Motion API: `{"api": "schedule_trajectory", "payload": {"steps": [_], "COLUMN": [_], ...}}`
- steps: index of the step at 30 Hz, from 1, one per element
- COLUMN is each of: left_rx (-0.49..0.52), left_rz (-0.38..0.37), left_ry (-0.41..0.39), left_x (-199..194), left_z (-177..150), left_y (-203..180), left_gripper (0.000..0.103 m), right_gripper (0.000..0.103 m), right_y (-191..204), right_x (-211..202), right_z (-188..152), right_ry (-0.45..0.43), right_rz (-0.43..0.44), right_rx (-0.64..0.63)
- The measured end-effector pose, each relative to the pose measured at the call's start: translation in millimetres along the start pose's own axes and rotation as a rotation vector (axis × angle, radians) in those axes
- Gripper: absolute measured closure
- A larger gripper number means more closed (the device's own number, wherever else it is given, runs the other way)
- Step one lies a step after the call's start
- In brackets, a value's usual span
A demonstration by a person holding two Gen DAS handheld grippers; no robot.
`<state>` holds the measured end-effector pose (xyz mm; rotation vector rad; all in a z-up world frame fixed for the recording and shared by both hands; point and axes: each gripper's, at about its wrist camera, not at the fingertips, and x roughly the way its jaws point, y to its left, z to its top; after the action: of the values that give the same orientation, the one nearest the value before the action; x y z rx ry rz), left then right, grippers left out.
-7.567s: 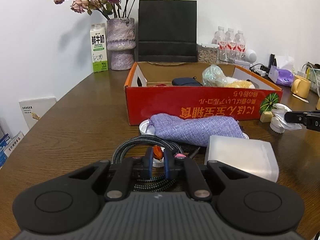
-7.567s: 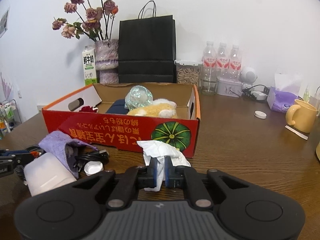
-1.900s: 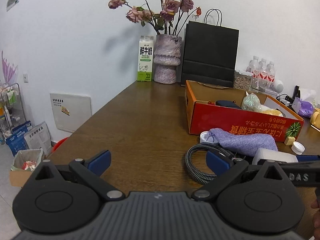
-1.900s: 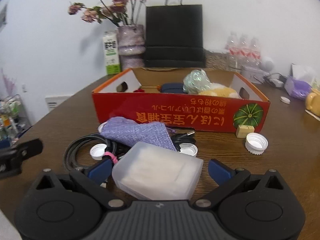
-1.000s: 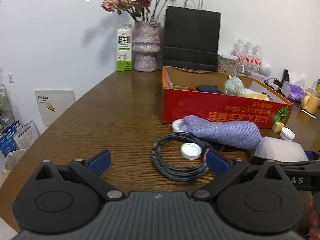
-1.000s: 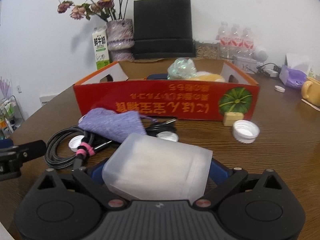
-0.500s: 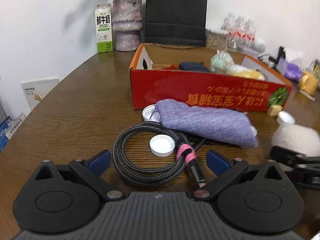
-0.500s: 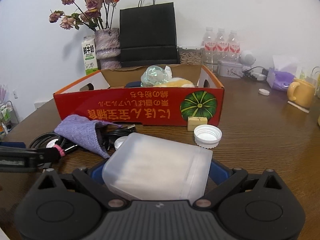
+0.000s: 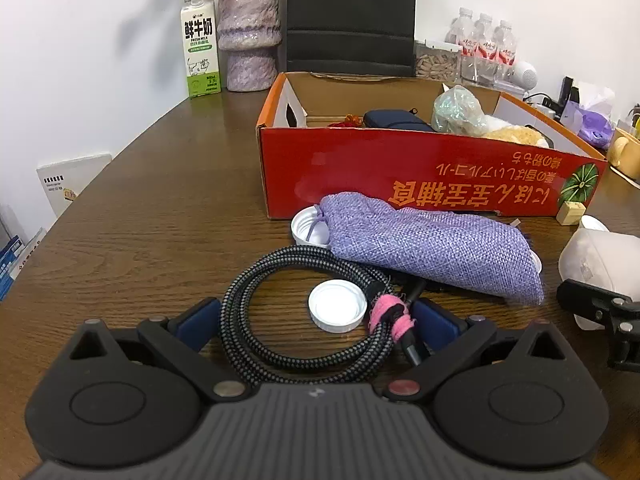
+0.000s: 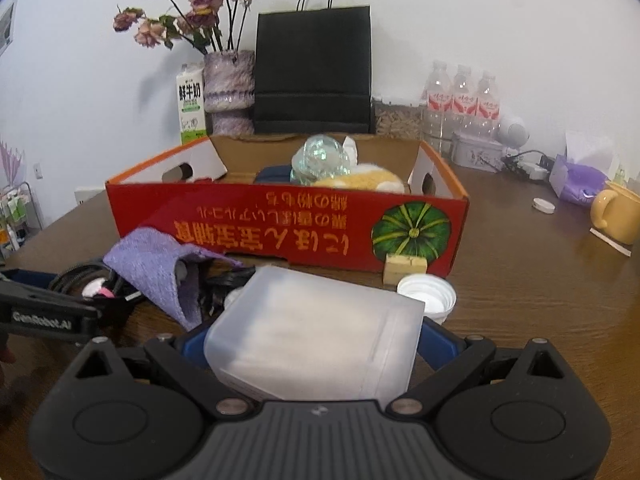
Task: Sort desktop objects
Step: 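Lift the cable and plastic box with both grippers toward the cardboard box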
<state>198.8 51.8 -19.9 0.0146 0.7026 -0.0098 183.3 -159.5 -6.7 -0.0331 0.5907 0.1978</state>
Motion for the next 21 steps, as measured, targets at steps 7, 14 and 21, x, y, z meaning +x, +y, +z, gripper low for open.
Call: {"api": "schedule_trajectory", "payload": {"steps": [7, 14, 21], "left_rx": [0.003, 0.003, -0.024], "left_rz": [0.001, -0.001, -0.006], "left_ry": [-0.025, -0.038, -0.051], "left_x": [-2.1, -6.8, -15.7], "left_z": [-3.0, -6.2, -7.4], "left_y": [-1.5, -3.3, -0.4], "left_gripper": [0.002, 0.006, 0.01], "right_gripper": [0.004, 0.004, 0.004], "right_y": [0.3, 0.3, -0.1], "right_x": [2.0, 3.8, 3.4], "right_z": [-2.2, -2.8, -3.1], "right_ry": [0.016, 0.028, 0.028], "right_rz": [0.012, 0.02, 0.027], "right_rx": [-0.004, -0.007, -0.005]}}
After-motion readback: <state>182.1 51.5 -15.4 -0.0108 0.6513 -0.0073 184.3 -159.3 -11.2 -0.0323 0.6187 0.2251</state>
